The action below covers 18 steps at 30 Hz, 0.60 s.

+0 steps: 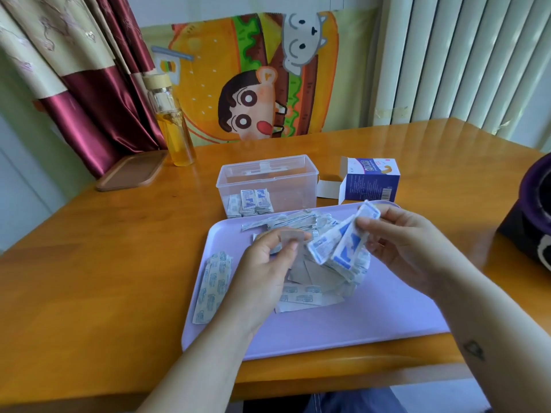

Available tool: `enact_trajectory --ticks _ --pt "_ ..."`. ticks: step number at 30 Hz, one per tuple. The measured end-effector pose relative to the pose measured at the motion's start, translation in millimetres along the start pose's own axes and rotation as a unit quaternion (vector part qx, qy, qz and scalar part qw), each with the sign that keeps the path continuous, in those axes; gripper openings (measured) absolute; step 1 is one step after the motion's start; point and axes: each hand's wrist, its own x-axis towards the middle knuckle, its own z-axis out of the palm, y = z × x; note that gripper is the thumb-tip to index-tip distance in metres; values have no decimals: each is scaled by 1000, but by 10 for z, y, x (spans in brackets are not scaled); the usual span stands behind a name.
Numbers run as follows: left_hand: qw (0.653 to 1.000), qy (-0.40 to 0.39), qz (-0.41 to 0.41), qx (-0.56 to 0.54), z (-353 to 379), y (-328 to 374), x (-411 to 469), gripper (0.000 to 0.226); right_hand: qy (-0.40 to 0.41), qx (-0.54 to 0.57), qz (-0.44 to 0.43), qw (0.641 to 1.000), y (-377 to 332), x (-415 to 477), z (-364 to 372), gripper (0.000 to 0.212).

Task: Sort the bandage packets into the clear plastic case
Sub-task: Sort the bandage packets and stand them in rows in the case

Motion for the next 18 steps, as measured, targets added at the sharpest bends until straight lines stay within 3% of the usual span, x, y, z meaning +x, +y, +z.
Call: enact_trajectory --ticks 3,7,10,13,16,18 --pt "999 -9 37 15 -68 39 14 47 -67 70 6 995 -102 9 -60 30" --pt "997 1 32 69 -151 -10 42 69 -112 71 45 990 -132 -8 -79 50" --pt "975 2 12 222 -274 -88 81 67 -106 42 61 992 -117 -2 -111 54" --pt "929 -49 -56 363 -355 -63 49 53 -88 6 60 994 -66 45 -148 54" --pt "898 -46 -81 431 -445 -15 -11 48 -68 -21 48 996 -29 82 -130 49" --pt "897 -28 -69 436 -482 44 -24 46 -66 -34 52 996 -42 69 -71 30"
